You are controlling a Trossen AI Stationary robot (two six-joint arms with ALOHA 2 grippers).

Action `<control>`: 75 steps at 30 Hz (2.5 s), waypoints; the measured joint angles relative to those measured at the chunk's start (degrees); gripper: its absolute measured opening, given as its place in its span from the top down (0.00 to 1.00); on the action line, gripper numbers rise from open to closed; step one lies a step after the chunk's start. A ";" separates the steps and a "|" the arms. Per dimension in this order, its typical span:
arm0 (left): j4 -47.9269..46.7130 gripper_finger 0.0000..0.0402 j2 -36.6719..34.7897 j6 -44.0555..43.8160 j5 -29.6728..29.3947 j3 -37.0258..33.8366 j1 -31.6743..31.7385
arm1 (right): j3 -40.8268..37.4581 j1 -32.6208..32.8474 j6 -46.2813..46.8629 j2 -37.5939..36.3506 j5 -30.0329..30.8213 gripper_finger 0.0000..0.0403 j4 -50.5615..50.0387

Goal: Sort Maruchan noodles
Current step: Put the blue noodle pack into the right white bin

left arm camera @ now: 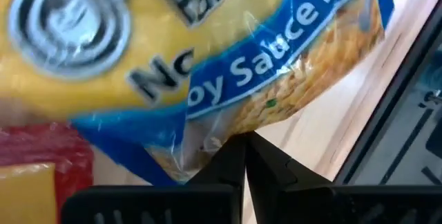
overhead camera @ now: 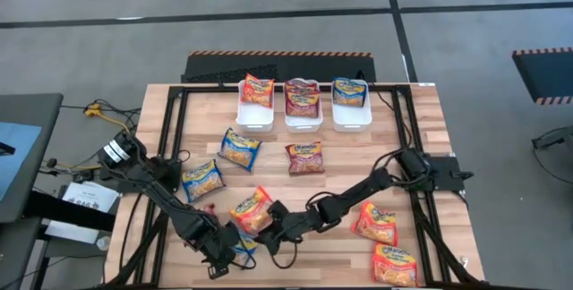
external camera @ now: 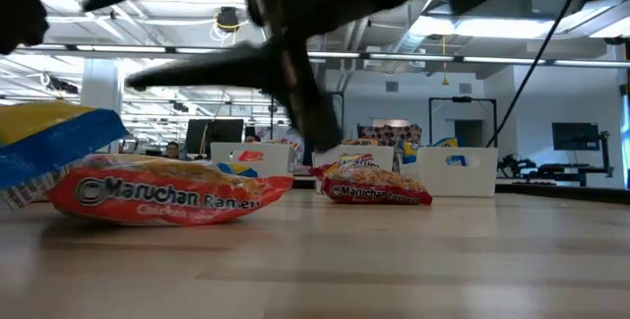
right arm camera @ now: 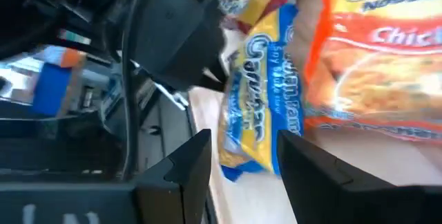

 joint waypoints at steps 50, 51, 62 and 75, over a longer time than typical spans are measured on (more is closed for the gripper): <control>11.91 1.00 2.60 -0.36 -0.55 -0.02 5.94 | 6.66 -0.04 12.76 7.36 -16.11 0.53 -8.00; 12.04 1.00 2.62 -0.37 -0.75 -0.05 5.89 | 7.14 -0.10 12.52 7.54 -16.49 0.53 -8.33; 12.42 1.00 2.64 0.71 -1.46 0.00 6.09 | 10.92 -0.44 11.31 7.97 -16.89 0.77 -16.74; 12.12 1.00 0.00 4.14 -2.48 -0.03 6.26 | 10.83 -0.50 5.55 5.98 -18.51 0.99 -19.99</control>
